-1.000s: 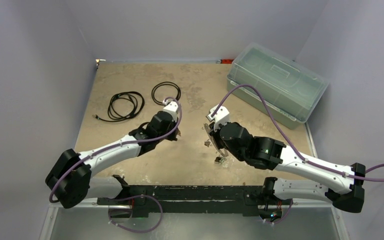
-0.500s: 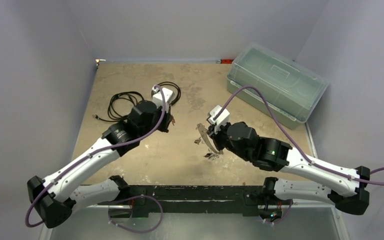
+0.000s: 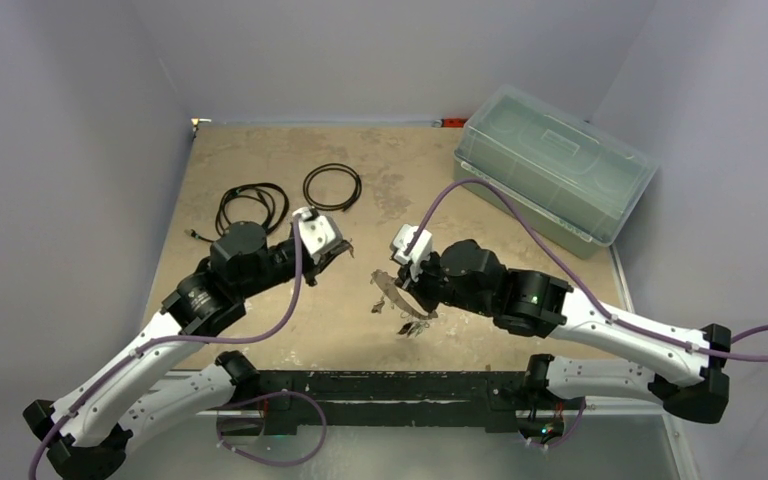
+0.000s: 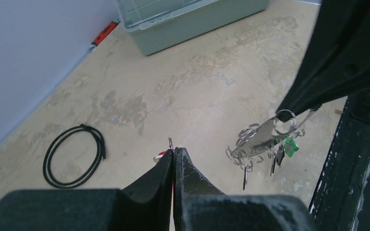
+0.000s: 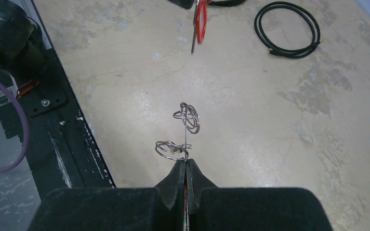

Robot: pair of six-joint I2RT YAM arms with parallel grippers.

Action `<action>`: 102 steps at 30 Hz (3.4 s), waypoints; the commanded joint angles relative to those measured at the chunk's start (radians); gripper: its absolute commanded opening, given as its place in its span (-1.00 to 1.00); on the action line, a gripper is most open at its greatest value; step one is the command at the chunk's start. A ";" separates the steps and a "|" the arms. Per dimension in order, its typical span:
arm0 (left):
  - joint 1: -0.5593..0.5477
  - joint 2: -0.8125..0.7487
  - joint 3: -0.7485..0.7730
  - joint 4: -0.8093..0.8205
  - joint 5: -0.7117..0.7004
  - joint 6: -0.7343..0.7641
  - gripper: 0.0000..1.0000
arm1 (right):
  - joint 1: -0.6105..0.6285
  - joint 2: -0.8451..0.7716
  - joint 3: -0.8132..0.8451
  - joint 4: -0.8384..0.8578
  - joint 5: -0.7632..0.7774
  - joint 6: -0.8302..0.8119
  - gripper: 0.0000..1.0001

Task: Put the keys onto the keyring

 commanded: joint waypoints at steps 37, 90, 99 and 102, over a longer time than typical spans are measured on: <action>-0.129 0.077 -0.075 0.056 0.209 0.030 -1.00 | 0.003 0.130 0.173 -0.110 0.026 0.053 -1.00; -0.174 0.071 -0.095 0.080 0.128 0.052 -1.00 | 0.003 0.135 0.127 -0.026 -0.035 0.078 -1.00; -0.173 0.019 -0.094 0.086 0.115 0.061 -1.00 | 0.003 0.061 -0.003 0.146 0.000 0.047 -1.00; -0.173 0.008 -0.092 0.084 0.098 0.068 -1.00 | 0.003 0.037 -0.023 0.172 -0.009 0.030 -1.00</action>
